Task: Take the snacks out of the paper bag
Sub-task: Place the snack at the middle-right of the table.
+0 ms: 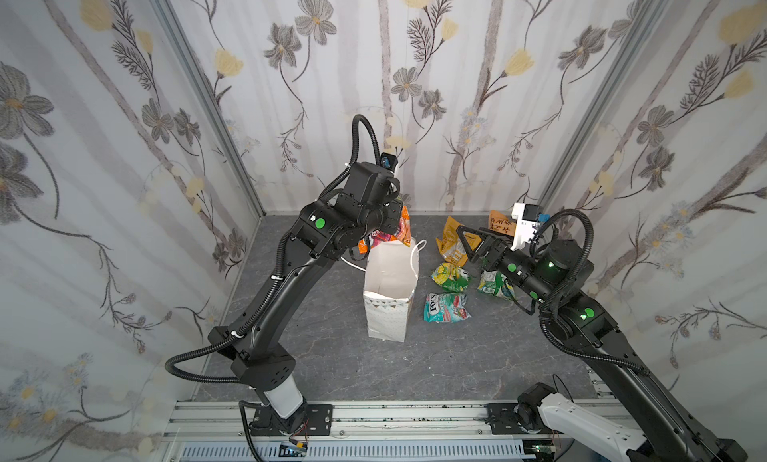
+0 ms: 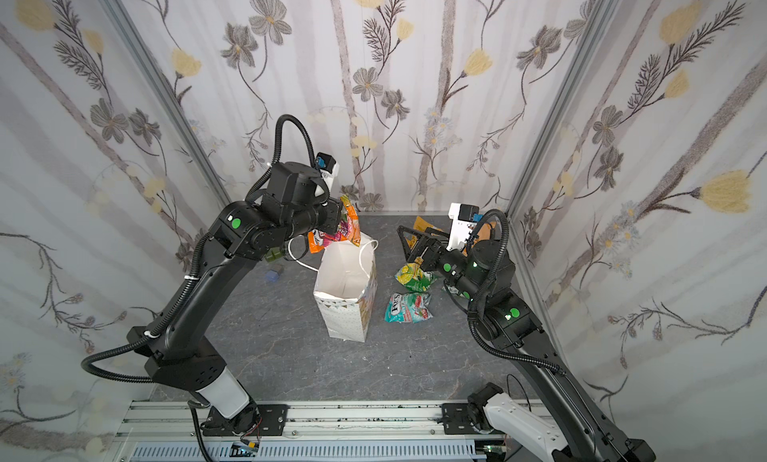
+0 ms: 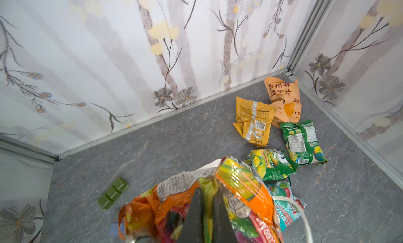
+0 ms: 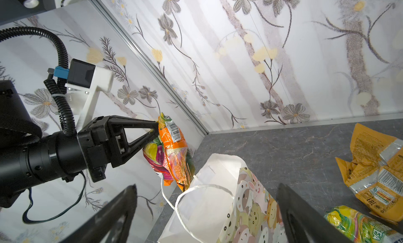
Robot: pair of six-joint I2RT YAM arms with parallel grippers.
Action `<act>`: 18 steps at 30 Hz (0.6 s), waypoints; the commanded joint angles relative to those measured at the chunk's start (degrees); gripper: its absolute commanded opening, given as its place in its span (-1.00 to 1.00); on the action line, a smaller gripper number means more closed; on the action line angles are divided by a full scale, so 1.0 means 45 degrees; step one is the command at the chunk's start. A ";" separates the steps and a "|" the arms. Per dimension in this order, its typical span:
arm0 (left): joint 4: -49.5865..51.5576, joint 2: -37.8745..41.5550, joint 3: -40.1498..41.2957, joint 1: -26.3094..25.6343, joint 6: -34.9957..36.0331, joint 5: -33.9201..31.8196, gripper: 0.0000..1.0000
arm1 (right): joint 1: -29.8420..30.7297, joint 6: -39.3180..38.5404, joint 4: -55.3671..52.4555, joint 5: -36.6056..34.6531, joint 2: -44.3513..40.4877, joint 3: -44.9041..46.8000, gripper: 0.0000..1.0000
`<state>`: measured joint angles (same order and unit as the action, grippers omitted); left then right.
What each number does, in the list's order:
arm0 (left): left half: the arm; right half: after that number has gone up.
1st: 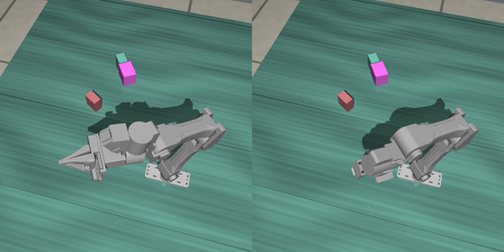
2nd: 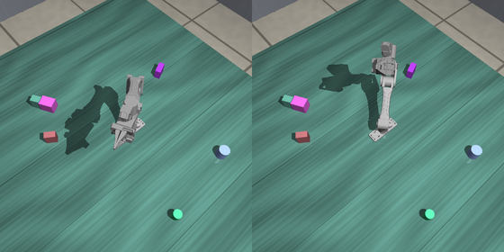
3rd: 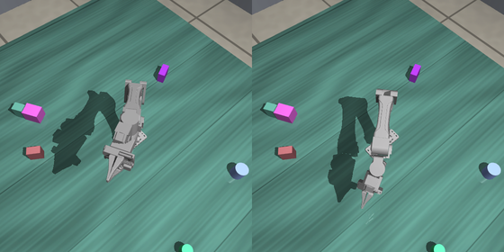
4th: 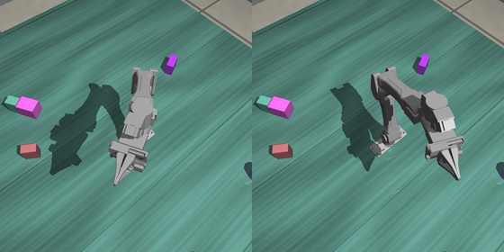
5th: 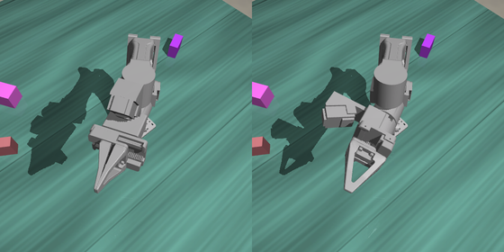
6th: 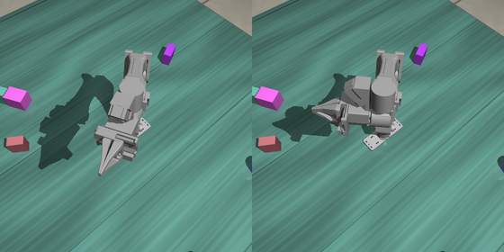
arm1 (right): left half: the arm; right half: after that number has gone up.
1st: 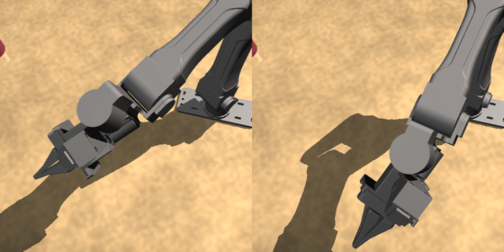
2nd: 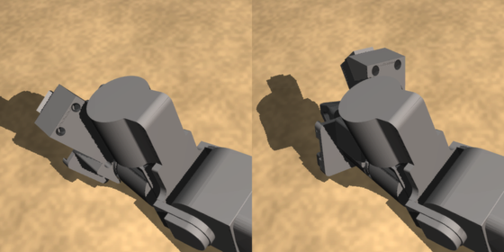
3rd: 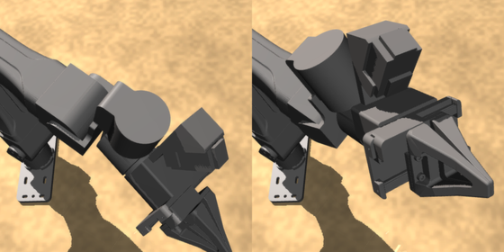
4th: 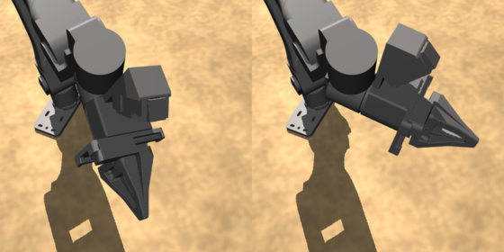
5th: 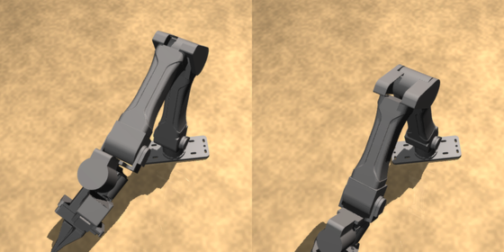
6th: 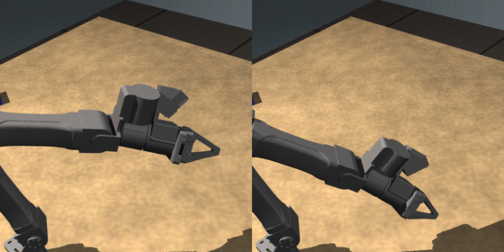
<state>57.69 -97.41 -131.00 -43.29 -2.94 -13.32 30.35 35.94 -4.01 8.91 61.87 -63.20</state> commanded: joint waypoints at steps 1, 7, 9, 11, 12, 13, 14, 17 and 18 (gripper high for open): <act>-0.0242 -0.0342 -0.0902 -0.0188 0.0233 0.0963 -1.00 | 0.0023 -0.0186 0.1110 0.0932 0.0094 -0.0208 0.99; -0.0089 -0.1441 -0.3145 -0.0693 0.0057 0.2466 -1.00 | 0.0109 -0.0353 0.1679 0.2028 0.0458 -0.0597 0.99; -0.0047 -0.1797 -0.3809 -0.0857 -0.0108 0.2964 -1.00 | 0.0152 -0.0420 0.1760 0.2356 0.0660 -0.0728 0.99; -0.0085 -0.2039 -0.4235 -0.1017 -0.0290 0.3403 -1.00 | 0.0196 -0.0465 0.1807 0.2577 0.0821 -0.0843 0.99; -0.0138 -0.2115 -0.4357 -0.1115 -0.0344 0.3591 -1.00 | 0.0210 -0.0483 0.1814 0.2644 0.0918 -0.0892 0.99; -0.0207 -0.2152 -0.4402 -0.1180 -0.0409 0.3746 -1.00 | 0.0224 -0.0483 0.1833 0.2697 0.0995 -0.0918 0.98; -0.0275 -0.2163 -0.4405 -0.1294 -0.0462 0.3888 -1.00 | 0.0238 -0.0461 0.1880 0.2727 0.1050 -0.0972 0.97; -0.0374 -0.2182 -0.4405 -0.1497 -0.0587 0.4102 -1.00 | 0.0230 -0.0497 0.1871 0.2742 0.1232 -0.1068 0.83; -0.0379 -0.2165 -0.4405 -0.1576 -0.0634 0.4140 -1.00 | 0.0234 -0.0488 0.1854 0.2747 0.1282 -0.1085 0.72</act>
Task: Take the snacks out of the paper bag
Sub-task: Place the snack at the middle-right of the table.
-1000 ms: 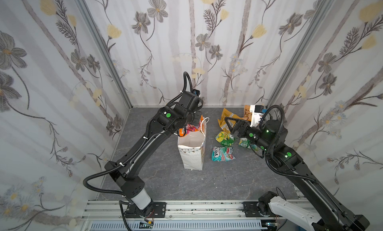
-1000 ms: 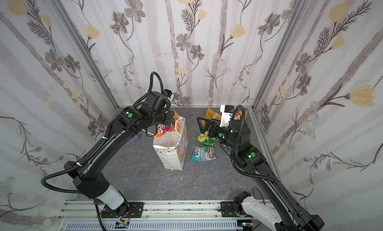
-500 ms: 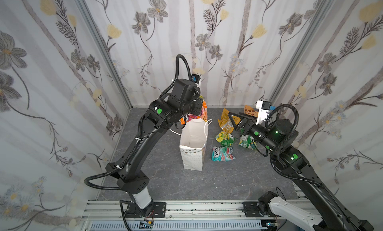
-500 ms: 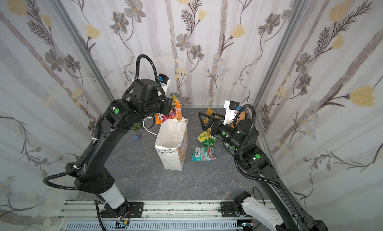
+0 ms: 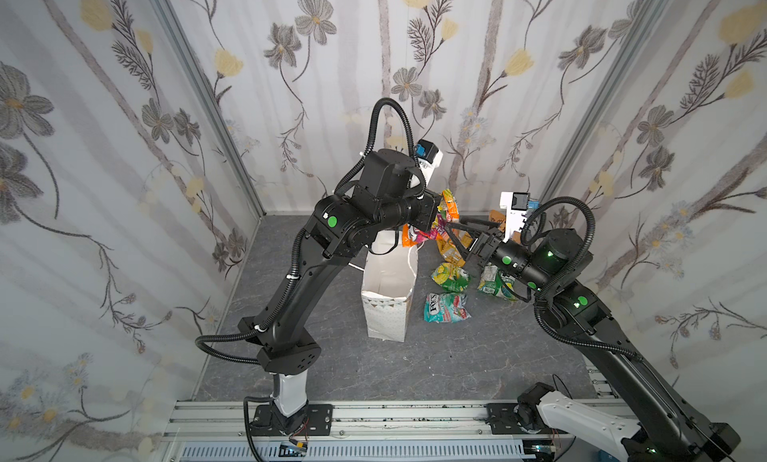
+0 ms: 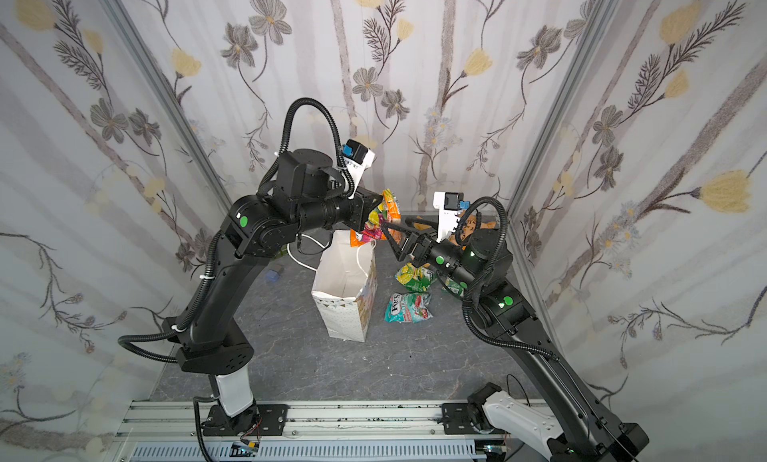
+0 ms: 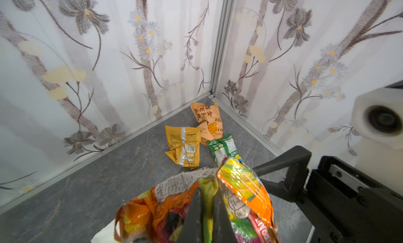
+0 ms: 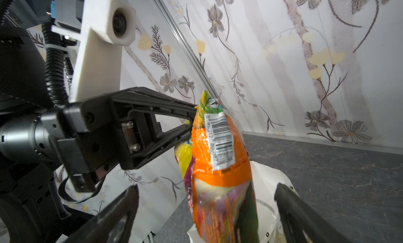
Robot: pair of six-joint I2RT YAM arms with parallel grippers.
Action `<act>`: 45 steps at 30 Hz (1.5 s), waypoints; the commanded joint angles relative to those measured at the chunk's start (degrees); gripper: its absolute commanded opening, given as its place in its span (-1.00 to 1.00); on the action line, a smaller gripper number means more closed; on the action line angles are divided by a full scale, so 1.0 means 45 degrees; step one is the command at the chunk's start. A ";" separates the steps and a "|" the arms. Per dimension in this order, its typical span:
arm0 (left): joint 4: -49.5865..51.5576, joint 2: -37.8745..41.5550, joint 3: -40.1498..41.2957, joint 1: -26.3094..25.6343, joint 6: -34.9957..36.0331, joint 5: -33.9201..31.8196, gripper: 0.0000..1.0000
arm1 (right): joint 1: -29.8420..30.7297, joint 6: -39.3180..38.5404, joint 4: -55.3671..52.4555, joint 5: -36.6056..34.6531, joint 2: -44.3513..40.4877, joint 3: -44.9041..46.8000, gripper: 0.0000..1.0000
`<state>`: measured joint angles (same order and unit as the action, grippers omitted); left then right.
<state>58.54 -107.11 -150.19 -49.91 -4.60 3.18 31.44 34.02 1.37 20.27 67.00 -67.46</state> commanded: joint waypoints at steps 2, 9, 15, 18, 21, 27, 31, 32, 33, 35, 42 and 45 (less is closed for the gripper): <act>-0.0607 -0.0026 -0.0140 -0.0182 -0.0323 0.0551 -1.00 | -0.0002 -0.0062 0.0653 0.0226 0.0244 -0.0165 0.51; -0.0627 -0.0084 -0.0140 -0.0246 -0.0330 0.0559 -1.00 | 0.0046 0.0085 0.0888 0.0534 0.0475 -0.0165 -0.25; -0.0570 -0.0154 -0.0138 -0.0237 -0.0255 0.0442 -1.00 | 0.0099 0.0086 0.0926 0.0358 0.0365 -0.0145 -0.56; -0.0539 -0.0100 -0.0087 -0.0237 -0.0150 0.0343 -0.85 | 0.0097 0.0152 0.1099 0.0222 0.0236 -0.0092 -0.70; -0.0679 0.0109 0.0165 -0.0238 -0.0011 0.0366 -0.39 | 0.0072 0.0278 0.1343 0.0139 0.0151 -0.0087 -0.91; -0.1513 0.1026 0.1540 -0.0237 0.0282 0.0133 0.02 | -0.0048 0.0701 0.1694 0.0008 0.0152 -0.0124 -1.00; -0.2528 0.2052 0.3127 -0.0237 0.0853 0.0686 0.32 | -0.0568 0.1117 0.1927 0.0169 0.0111 -0.0128 -1.00; -0.2864 0.2448 0.3697 -0.0244 0.1067 0.0987 0.41 | -0.0845 0.1298 0.2012 0.0380 0.0111 -0.0115 -1.00; -0.3202 0.2836 0.4243 -0.0257 0.1301 0.1337 0.49 | -0.1136 0.1514 0.2074 0.0613 0.0110 -0.0125 -1.00; -0.3772 0.3538 0.5440 -0.0260 0.1766 0.1910 0.60 | -0.1789 0.1833 0.2148 0.1056 0.0045 -0.0064 -1.00; -0.4236 0.5567 0.8478 -0.0334 0.3168 0.2742 0.89 | -0.4460 0.2909 0.2455 0.2317 -0.0654 0.0967 -1.00; -0.4296 0.6303 0.9669 -0.0336 0.3513 0.2981 1.00 | -0.5644 0.3386 0.2488 0.2915 -0.0991 0.1719 -1.00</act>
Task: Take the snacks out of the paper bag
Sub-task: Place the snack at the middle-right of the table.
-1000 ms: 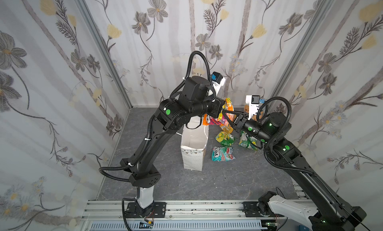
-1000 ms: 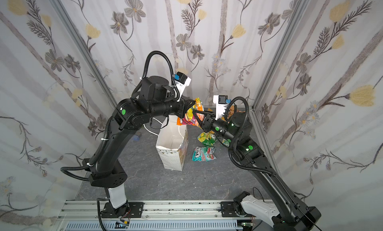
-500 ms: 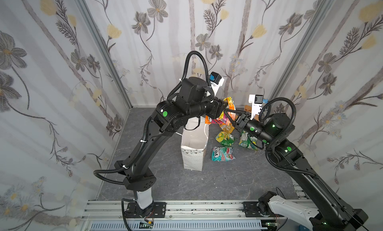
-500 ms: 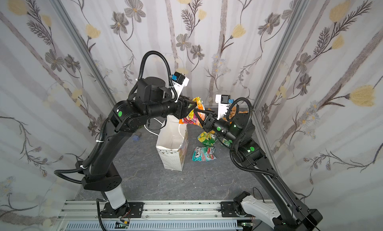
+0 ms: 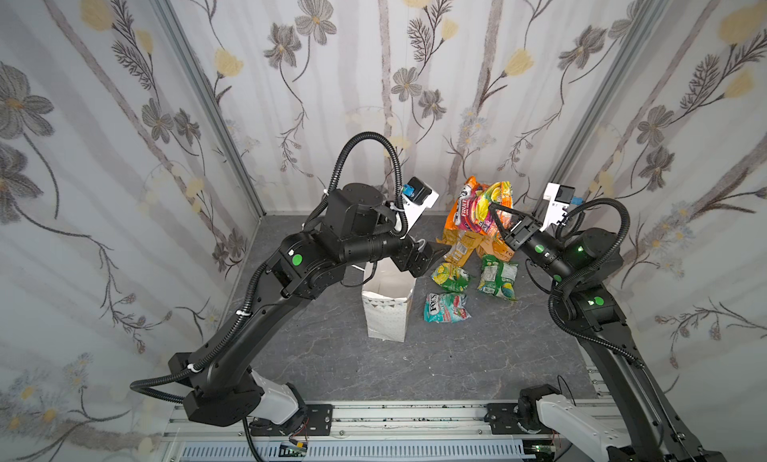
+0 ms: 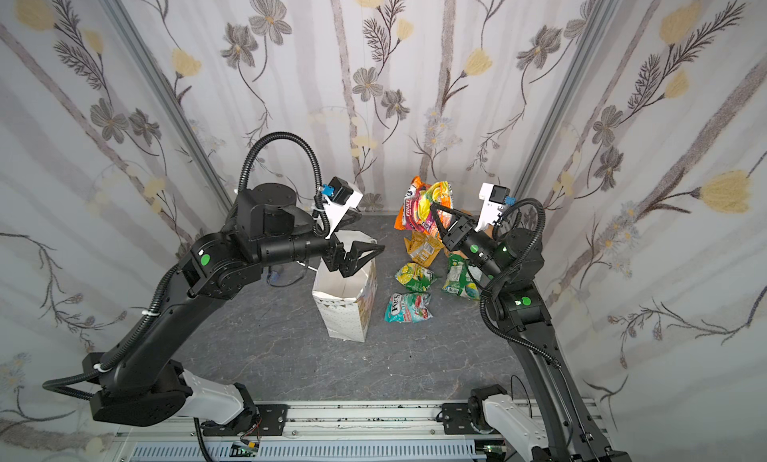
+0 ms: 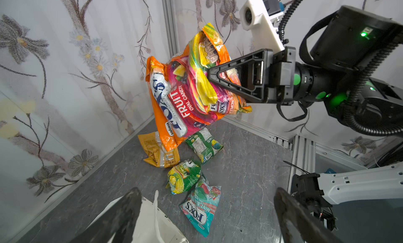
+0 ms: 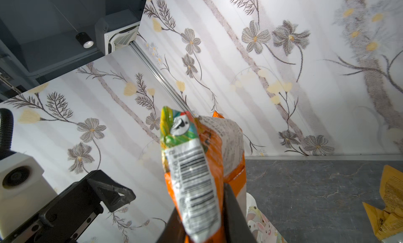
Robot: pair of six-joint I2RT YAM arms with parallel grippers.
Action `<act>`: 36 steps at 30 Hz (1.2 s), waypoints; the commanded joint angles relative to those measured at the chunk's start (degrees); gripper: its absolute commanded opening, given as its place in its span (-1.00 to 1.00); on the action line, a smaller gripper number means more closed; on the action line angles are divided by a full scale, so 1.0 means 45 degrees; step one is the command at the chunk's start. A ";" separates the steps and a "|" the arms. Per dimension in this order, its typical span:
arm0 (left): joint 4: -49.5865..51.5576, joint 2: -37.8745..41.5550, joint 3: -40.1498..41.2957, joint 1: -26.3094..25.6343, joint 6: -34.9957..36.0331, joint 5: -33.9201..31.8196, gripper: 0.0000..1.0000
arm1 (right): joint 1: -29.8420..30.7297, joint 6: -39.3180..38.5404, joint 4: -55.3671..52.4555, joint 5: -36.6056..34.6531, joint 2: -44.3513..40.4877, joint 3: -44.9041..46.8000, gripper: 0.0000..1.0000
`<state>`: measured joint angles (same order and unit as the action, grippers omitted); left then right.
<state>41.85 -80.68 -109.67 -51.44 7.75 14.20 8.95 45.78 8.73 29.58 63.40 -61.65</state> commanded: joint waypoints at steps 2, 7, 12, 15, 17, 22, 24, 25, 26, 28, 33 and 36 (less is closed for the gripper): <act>-0.0645 0.0845 0.1369 0.0005 0.0889 0.0697 1.00 | -0.1423 0.1047 0.0883 0.1225 -0.0447 0.1088 -1.00; -0.0743 0.1594 0.2764 0.0005 0.1086 0.1046 1.00 | -0.3400 0.1610 0.0780 0.2066 -0.1383 0.3359 -1.00; -0.0871 0.1817 0.3391 -0.0019 0.1268 0.1366 1.00 | -0.5166 0.2013 0.0669 0.2707 -0.2246 0.6064 -1.00; -0.0909 0.1741 0.3433 -0.0004 0.1342 0.1442 1.00 | -0.5828 0.2053 0.0573 0.2675 -0.2691 0.7430 -1.00; -0.0920 0.1674 0.3413 0.0001 0.1421 0.1464 1.00 | -0.6042 0.2038 0.0603 0.2461 -0.2881 0.8215 -1.00; -0.0940 0.1499 0.3365 0.0001 0.1506 0.1454 1.00 | -0.6221 0.2025 0.1171 0.1890 -0.2825 0.9893 -1.00; -0.0939 0.1443 0.3351 -0.0012 0.1502 0.1492 1.00 | -0.6220 0.1913 0.1420 0.1596 -0.2641 1.0344 -1.00; -0.0940 0.1408 0.3340 -0.0010 0.1501 0.1490 1.00 | -0.6227 0.1903 0.1530 0.1495 -0.2507 1.0566 -1.00; -0.0938 0.1391 0.3354 -0.0029 0.1501 0.1494 1.00 | -0.6226 0.1900 0.1787 0.1491 -0.2355 1.0734 -1.00; -0.0963 0.1424 0.3393 -0.0029 0.1501 0.1472 1.00 | -0.6215 0.1864 0.2192 0.1590 -0.1905 1.0962 -1.00; -0.1037 0.1359 0.3433 -0.0036 0.1520 0.1445 1.00 | -0.6194 0.1519 0.2885 0.2363 -0.0553 1.0957 -0.98; -0.1059 0.1308 0.3394 -0.0053 0.1501 0.1416 1.00 | -0.6109 0.1442 0.3240 0.2708 0.0041 1.0946 -0.88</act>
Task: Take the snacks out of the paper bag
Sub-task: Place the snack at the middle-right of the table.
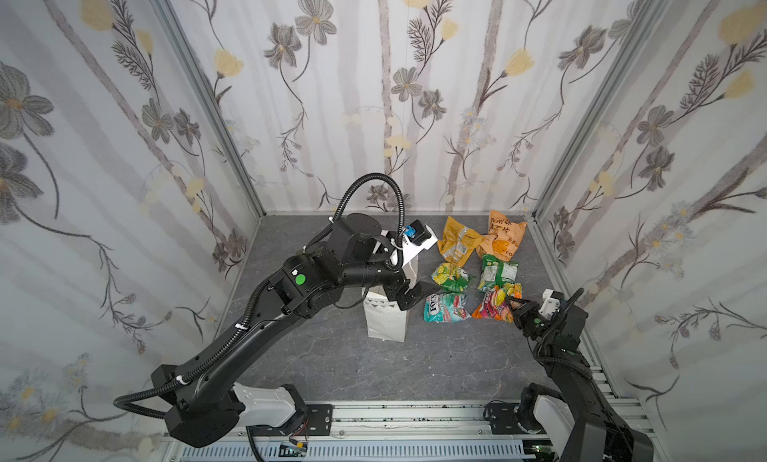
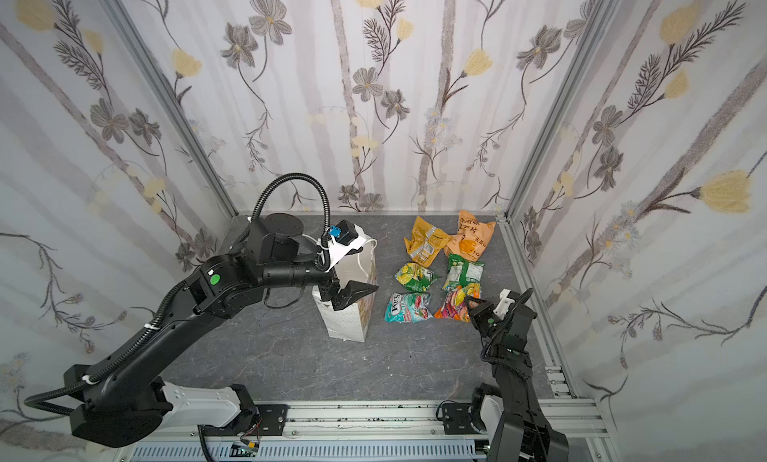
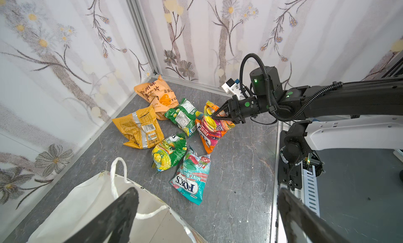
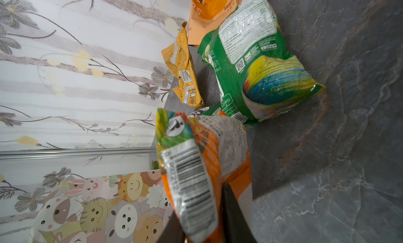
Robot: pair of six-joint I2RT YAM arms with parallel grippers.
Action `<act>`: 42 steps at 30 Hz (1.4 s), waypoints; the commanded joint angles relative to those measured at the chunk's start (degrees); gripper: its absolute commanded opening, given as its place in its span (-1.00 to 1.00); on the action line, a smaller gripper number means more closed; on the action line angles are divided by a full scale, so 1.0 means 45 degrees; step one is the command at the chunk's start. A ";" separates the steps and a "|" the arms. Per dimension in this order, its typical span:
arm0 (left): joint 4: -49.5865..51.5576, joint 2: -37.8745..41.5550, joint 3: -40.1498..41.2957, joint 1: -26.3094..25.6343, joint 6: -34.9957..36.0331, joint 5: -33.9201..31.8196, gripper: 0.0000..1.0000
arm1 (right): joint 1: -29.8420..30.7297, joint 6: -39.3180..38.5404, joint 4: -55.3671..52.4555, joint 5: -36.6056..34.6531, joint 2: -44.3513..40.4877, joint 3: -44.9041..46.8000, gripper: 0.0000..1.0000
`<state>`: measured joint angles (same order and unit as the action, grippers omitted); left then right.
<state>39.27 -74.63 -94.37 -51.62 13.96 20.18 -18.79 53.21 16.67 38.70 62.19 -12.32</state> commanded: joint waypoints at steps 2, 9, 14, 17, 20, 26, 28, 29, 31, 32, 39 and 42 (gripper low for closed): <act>-0.0541 -0.0036 -0.0006 -0.0034 0.0126 0.0052 1.00 | 0.0142 -0.0354 0.1504 0.0757 0.0636 -0.0008 -0.84; -0.0562 -0.0037 -0.0065 -0.0114 0.0102 -0.0139 1.00 | 0.0794 -0.1037 0.1384 0.0864 0.1834 -0.0168 -0.60; -0.0554 -0.0033 -0.0104 -0.0161 0.0043 -0.0643 1.00 | 0.1294 -0.2445 -0.0451 -0.0240 0.2056 -0.0781 -0.22; -0.0671 -0.0002 -0.0084 -0.0164 0.0034 -0.0758 1.00 | 0.1546 -0.3441 -0.1918 -0.1251 0.2006 -0.1316 0.11; -0.0742 0.0004 -0.0087 -0.0196 0.0024 -0.0838 1.00 | 0.1668 -0.4075 -0.2824 -0.2086 0.1860 -0.1577 0.37; -0.0830 -0.0016 -0.0065 -0.0226 -0.0003 -0.1319 1.00 | 0.1734 -0.4941 -0.3987 -0.3378 0.1553 -0.2032 0.97; -0.0891 0.0020 -0.0045 -0.0241 -0.0015 -0.1465 1.00 | 0.1748 -0.5151 -0.4251 -0.3620 0.1504 -0.2197 0.99; -0.0911 0.0044 -0.0027 -0.0231 -0.0015 -0.1525 1.00 | 0.1752 -0.5248 -0.4391 -0.3739 0.1492 -0.2269 0.99; -0.0986 0.0096 -0.0011 -0.0232 -0.0015 -0.1628 1.00 | 0.1753 -0.5373 -0.4641 -0.4018 0.1443 -0.2418 0.99; -0.1006 0.0117 0.0041 -0.0229 -0.0015 -0.1668 1.00 | 0.1748 -0.5416 -0.4797 -0.4237 0.1387 -0.2466 0.99; -0.1373 0.0483 0.0348 -0.0249 -0.0045 -0.2649 1.00 | 0.1737 -0.5501 -0.5375 -0.5247 0.0133 -0.2859 0.99; -0.1845 0.0858 0.0697 -0.0267 -0.0074 -0.3110 1.00 | 0.1764 -0.5517 -0.5633 -0.5029 -0.0563 -0.3343 0.99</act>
<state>34.81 -72.36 -92.05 -52.80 13.69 9.06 -10.94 29.26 -8.36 17.15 61.36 -25.76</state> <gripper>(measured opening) 0.997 0.995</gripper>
